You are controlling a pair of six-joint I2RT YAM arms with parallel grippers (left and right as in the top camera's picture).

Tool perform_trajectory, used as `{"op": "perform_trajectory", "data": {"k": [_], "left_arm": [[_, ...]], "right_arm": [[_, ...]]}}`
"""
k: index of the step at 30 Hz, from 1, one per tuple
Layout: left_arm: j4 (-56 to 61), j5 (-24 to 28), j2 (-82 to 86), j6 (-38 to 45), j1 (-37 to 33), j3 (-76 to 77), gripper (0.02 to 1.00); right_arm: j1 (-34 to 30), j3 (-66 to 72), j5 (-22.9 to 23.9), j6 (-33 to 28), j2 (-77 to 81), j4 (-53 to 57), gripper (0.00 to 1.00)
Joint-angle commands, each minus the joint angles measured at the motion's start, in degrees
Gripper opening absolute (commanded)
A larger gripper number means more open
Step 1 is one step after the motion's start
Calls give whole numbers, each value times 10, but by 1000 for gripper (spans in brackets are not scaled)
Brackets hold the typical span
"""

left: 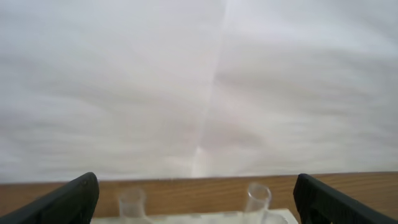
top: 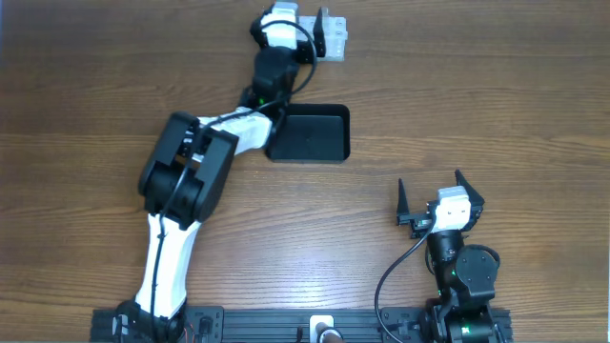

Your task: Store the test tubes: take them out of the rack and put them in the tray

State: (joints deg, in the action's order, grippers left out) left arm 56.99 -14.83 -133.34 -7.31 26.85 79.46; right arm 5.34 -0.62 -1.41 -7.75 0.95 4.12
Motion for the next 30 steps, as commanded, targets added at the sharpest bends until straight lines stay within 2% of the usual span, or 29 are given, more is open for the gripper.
{"op": "perform_trajectory", "data": {"k": [1, 22, 30], "left_arm": [[-15, -43, -15, -4, 4, 12, 998], [-24, -67, -59, -4, -16, 59, 996], [-24, -64, -62, -4, -21, 59, 941]], "right_arm": [[3, 3, -3, -2, -2, 2, 993], [3, 3, -3, -2, -2, 2, 993], [3, 3, -3, -2, -2, 2, 991]]}}
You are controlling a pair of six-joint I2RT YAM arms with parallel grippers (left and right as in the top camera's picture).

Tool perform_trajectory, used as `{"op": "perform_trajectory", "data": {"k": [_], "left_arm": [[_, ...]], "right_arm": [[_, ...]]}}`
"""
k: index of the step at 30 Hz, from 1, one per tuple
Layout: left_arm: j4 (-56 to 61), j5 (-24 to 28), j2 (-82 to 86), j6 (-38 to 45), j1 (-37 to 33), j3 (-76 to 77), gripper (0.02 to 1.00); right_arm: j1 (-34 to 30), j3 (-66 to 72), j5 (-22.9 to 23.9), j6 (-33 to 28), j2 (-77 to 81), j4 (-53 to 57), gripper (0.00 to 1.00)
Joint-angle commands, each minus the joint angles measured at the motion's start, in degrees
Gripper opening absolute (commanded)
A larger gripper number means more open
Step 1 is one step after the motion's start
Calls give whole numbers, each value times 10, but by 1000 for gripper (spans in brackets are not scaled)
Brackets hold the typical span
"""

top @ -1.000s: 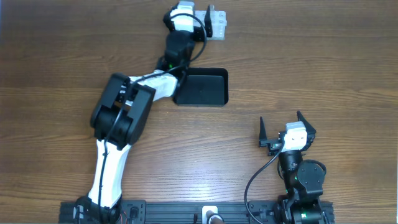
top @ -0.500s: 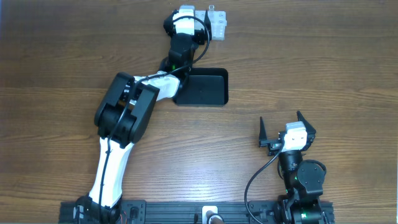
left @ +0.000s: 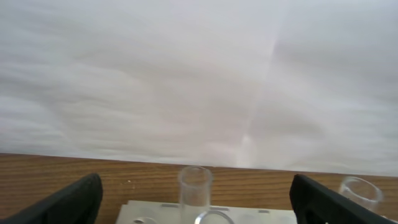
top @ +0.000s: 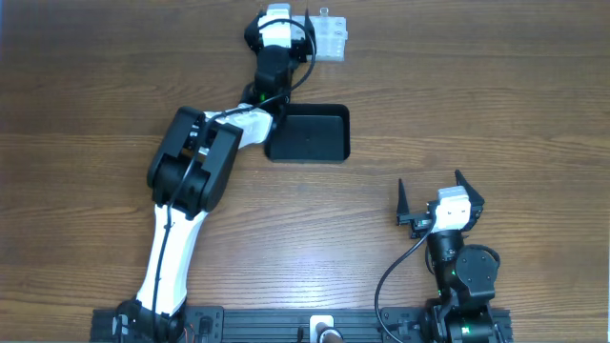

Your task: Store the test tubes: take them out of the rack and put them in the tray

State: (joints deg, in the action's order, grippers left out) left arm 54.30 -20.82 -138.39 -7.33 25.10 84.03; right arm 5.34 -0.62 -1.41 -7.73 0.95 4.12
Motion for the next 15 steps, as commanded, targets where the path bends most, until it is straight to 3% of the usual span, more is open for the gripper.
{"op": "perform_trajectory", "data": {"k": [1, 9, 15], "left_arm": [[3, -2, -13, -4, -4, 13, 936], [3, -1, -18, -4, -2, 13, 912], [3, 2, -21, -4, -1, 13, 748]], "right_arm": [[3, 3, -3, -3, -2, 2, 991], [3, 3, -2, -3, -2, 2, 991], [3, 3, -3, -3, -2, 2, 991]]}}
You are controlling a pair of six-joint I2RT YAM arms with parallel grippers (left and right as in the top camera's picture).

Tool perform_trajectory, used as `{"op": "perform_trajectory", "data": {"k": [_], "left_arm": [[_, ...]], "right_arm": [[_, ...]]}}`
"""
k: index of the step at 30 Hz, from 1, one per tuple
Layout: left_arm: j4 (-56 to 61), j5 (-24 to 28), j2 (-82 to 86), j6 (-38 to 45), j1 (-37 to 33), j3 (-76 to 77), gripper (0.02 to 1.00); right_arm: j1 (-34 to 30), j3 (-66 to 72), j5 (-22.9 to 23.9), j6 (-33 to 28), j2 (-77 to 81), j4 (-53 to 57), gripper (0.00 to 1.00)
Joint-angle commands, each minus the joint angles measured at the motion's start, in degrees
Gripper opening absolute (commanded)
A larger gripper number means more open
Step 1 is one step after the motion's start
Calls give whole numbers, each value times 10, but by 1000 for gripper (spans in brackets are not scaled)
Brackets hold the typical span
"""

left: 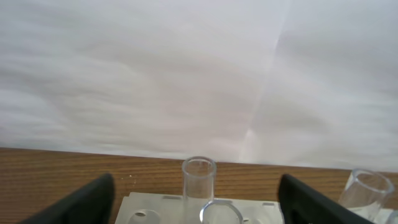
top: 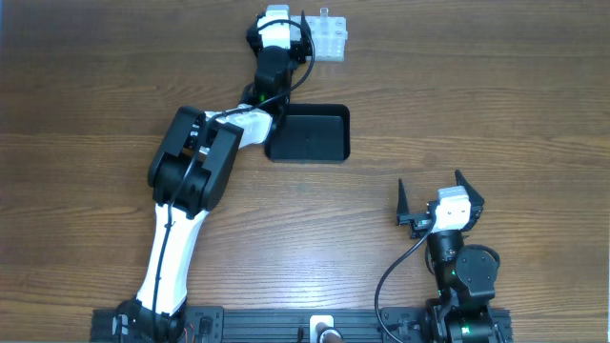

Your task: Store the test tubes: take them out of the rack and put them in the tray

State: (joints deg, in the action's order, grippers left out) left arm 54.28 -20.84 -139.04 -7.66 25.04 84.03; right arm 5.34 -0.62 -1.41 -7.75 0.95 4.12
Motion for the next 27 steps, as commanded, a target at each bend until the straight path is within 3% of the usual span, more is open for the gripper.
{"op": "perform_trajectory", "data": {"k": [1, 6, 12, 21, 27], "left_arm": [[4, 2, -14, -1, -1, 13, 711], [4, 4, -14, -1, -1, 13, 595], [7, 4, -14, -1, -1, 13, 590], [8, 4, -13, 1, 0, 13, 649], [21, 4, -13, 60, 9, 15, 755]], "right_arm": [[3, 3, -3, -2, -2, 2, 991], [3, 3, -3, -2, -2, 2, 991], [3, 3, -3, -2, -2, 2, 989], [3, 3, -3, -2, -2, 2, 991], [3, 3, -3, -2, -2, 2, 993]]}}
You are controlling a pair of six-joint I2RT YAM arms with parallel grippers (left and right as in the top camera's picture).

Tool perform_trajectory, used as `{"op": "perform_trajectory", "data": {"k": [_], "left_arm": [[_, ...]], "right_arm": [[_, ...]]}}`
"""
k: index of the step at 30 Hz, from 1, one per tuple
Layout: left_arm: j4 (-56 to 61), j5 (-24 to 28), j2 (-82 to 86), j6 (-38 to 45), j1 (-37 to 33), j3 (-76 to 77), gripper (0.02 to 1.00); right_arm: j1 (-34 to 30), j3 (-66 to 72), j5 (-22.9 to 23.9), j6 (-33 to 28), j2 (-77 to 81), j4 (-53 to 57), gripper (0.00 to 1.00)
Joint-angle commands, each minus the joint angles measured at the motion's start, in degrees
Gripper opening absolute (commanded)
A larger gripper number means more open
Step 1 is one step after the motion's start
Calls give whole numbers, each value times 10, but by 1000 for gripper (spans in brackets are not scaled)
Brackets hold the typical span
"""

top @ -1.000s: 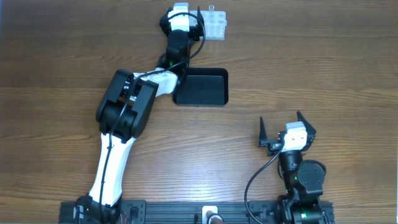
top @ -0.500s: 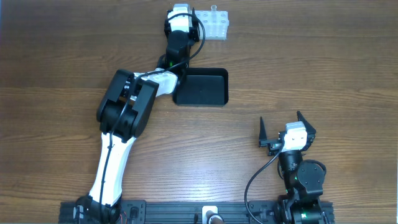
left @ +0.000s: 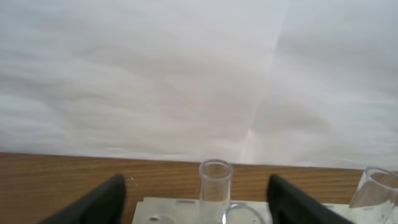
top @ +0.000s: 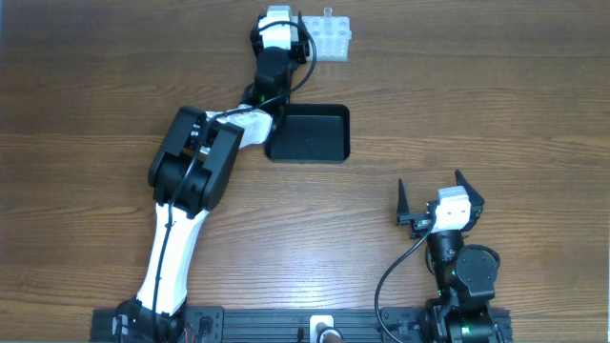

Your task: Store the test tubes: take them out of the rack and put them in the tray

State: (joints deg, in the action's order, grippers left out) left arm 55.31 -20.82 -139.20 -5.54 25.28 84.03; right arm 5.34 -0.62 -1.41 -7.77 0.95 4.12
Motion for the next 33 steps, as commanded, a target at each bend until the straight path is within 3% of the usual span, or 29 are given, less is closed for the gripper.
{"op": "perform_trajectory", "data": {"k": [1, 9, 18, 33], "left_arm": [[13, 4, -12, 38, 6, 15, 755], [19, 4, -12, 39, 6, 15, 676], [16, 4, -12, 54, 8, 15, 660], [10, 4, -13, 54, 8, 15, 507]], "right_arm": [[3, 3, -2, -2, -2, 2, 991], [3, 3, -3, -2, -2, 2, 993], [3, 3, -2, -2, -2, 2, 993], [3, 3, -2, -2, -2, 2, 991]]}}
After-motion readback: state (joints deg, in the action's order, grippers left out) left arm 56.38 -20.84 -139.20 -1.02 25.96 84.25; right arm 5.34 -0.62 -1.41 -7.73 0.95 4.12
